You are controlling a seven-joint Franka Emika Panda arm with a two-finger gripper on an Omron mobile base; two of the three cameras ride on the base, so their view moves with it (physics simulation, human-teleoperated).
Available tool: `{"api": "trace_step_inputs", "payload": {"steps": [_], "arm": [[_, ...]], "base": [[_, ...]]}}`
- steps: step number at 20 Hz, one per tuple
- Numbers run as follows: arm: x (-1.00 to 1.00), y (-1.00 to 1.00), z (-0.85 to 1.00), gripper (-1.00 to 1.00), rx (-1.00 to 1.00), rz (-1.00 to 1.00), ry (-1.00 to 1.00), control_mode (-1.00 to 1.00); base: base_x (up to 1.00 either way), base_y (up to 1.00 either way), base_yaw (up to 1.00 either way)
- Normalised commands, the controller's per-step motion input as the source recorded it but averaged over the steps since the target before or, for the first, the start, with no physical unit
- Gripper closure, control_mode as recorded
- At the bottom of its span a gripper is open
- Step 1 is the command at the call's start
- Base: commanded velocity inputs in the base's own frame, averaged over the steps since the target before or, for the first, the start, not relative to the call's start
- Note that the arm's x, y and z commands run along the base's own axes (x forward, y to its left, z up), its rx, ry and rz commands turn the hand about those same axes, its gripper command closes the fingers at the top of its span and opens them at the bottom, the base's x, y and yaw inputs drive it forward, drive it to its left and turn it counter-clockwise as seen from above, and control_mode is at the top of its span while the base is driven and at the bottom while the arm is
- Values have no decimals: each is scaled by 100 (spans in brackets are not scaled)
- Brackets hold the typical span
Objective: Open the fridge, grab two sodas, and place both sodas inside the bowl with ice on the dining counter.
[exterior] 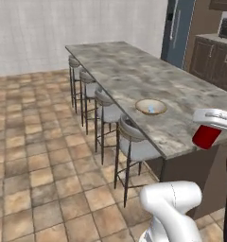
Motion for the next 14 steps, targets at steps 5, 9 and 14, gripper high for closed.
{"api": "trace_step_inputs", "payload": {"steps": [5, 9, 14], "arm": [[0, 0, 0, 100, 0, 0, 0, 100], [0, 0, 0, 100, 0, 0, 0, 100], [0, 0, 0, 100, 0, 0, 0, 100]], "base": [[54, 62, -52], [45, 72, -49], [42, 75, -48]]}}
